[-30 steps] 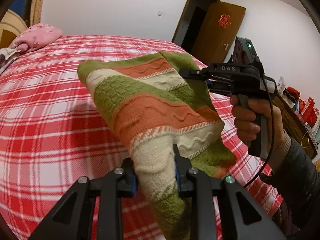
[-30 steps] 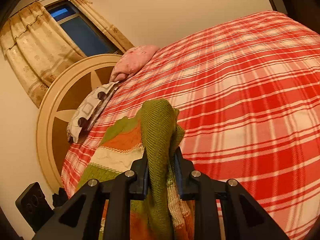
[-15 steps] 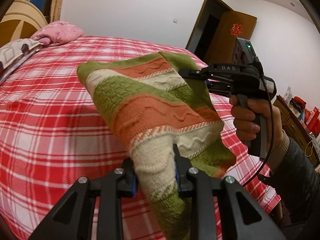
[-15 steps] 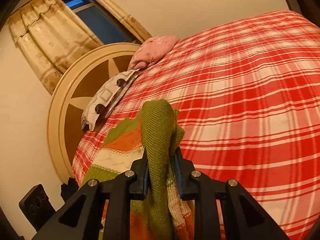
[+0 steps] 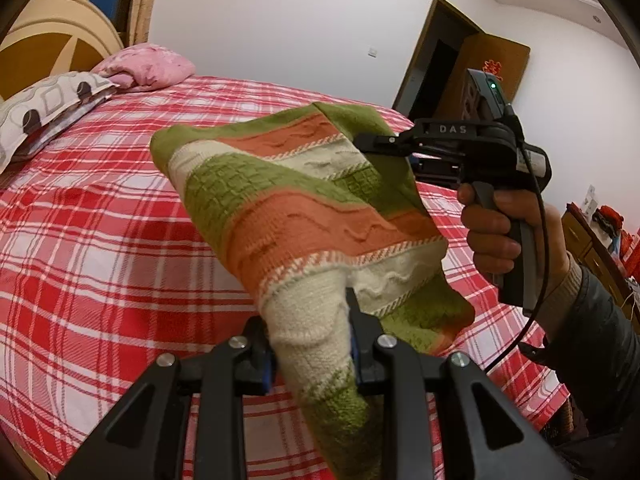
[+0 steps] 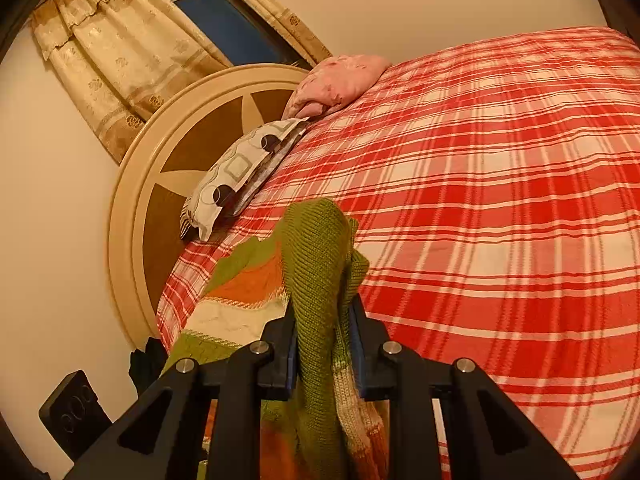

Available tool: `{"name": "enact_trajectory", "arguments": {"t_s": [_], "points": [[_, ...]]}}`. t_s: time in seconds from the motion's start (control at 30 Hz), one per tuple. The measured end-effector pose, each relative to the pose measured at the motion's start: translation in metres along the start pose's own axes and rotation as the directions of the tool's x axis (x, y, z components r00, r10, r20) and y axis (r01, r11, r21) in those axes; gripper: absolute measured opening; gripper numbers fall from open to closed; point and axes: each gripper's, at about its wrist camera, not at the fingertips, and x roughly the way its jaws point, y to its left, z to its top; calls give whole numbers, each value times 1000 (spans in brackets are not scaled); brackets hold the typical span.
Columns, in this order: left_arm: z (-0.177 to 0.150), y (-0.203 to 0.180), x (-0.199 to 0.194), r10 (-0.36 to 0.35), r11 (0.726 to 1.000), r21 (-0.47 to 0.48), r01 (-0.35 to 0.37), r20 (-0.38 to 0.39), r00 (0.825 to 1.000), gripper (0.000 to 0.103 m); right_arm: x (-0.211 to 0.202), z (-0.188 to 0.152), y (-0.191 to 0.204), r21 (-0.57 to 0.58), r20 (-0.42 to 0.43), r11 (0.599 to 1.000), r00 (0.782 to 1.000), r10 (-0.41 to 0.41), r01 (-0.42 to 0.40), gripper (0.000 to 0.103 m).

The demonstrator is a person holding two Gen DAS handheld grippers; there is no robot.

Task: Fold small clothes

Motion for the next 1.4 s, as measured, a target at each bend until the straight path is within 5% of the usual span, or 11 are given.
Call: {"name": "enact_trajectory", "arguments": {"t_s": [1.03, 1.13, 1.23, 1.4], "points": [[-41, 77, 4, 41, 991, -128, -50, -69, 997, 28, 125, -14, 25, -24, -205, 1000, 979, -9, 5, 22], [-54, 84, 12, 42, 991, -124, -54, -91, 995, 35, 136, -23, 14, -28, -228, 998, 971, -67, 62, 25], [-60, 85, 8, 50, 990, -125, -59, -77, 996, 49, 125, -29, 4, -10, -211, 994, 972, -105, 106, 41], [-49, 90, -8, 66, 988, -140, -70, -34, 997, 57, 64, -46, 24, -117, -85, 986, 988, -127, 117, 43]]}}
